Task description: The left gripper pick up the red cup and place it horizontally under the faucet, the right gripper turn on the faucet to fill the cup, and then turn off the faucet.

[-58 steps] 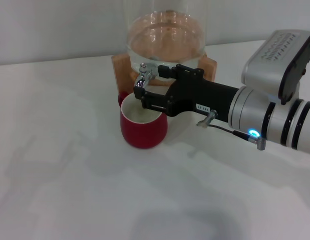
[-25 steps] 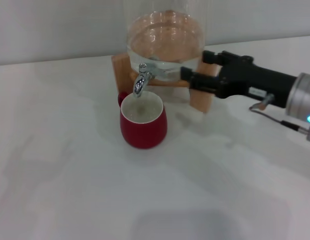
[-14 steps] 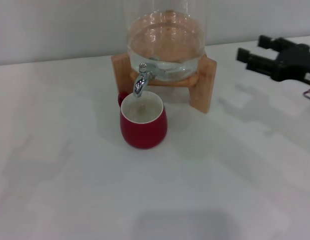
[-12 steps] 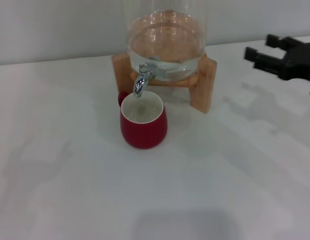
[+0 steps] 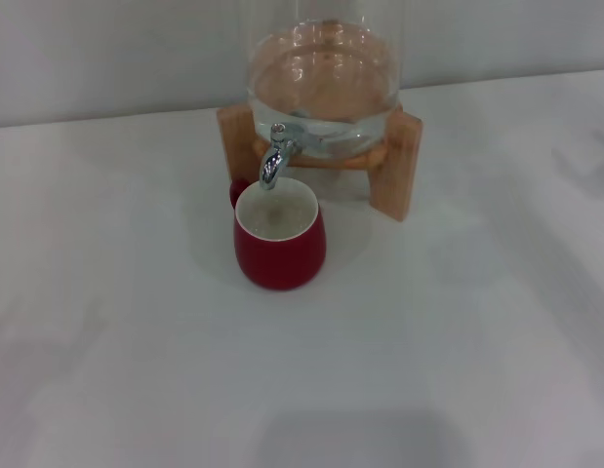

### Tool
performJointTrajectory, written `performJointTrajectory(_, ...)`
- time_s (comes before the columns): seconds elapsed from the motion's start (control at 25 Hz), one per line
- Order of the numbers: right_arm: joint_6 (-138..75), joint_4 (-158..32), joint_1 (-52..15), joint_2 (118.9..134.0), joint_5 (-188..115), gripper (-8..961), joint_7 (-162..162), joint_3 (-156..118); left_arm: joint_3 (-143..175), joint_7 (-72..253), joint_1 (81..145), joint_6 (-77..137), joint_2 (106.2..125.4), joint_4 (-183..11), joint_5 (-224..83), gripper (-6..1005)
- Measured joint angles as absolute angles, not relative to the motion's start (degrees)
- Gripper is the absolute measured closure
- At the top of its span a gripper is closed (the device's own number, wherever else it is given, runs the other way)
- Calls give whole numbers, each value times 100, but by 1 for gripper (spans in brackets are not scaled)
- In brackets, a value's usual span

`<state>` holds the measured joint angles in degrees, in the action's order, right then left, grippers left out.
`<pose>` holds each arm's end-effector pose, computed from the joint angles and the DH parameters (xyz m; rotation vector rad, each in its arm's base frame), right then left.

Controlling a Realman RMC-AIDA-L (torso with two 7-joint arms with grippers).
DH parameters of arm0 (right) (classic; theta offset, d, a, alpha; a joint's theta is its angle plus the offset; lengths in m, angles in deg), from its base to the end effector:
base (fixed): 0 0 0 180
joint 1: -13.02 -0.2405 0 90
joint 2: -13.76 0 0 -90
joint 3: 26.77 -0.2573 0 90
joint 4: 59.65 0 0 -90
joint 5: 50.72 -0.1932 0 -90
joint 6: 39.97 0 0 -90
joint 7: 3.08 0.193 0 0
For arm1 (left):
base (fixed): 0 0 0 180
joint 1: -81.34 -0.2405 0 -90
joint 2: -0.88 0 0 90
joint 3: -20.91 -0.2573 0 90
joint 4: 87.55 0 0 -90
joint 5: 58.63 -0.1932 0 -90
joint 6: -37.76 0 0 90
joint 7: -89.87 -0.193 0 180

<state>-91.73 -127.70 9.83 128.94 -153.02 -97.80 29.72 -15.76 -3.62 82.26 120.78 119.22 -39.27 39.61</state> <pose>0.3108 0.3515 0.1332 -1.8078 0.6320 0.6135 -0.3459 0.2651 0.0870 -1.8500 -0.9641 -0.9576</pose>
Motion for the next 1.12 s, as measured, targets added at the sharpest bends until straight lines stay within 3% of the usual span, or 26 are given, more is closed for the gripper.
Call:
performJointTrajectory(0.28,-9421,-12360,936,12892,-15577,158,-9784,2233,-969,-170,8112,12192,12007,-4088,3758,118)
performJointTrajectory(1.12,-9830,-11991,935,12889,-15625,157,-9957,2164,-912,-1449,8028,12881,12031,-4188,3851,119)
